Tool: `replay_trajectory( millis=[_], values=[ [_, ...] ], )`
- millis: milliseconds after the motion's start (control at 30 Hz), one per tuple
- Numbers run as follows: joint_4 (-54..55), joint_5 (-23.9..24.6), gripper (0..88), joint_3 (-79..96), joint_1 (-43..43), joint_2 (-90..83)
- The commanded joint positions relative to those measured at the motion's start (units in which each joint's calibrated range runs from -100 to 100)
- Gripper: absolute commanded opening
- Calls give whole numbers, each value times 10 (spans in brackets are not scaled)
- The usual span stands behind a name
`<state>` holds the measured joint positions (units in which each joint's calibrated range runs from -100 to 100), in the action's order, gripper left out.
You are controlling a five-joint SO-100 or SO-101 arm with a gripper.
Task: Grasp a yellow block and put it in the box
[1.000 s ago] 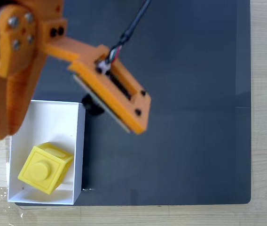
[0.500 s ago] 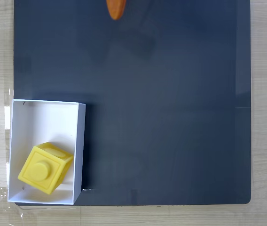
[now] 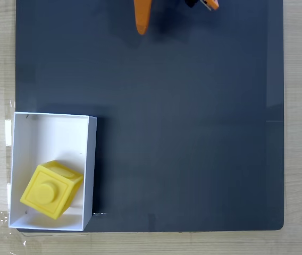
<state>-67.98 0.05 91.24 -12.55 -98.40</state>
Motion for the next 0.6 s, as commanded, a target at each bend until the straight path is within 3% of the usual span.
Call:
replay_trajectory(
  millis=[0,567],
  values=[
    [-37,-2,26,10,7,-4],
    [-63,-2,24,3,2,-5]
  ],
)
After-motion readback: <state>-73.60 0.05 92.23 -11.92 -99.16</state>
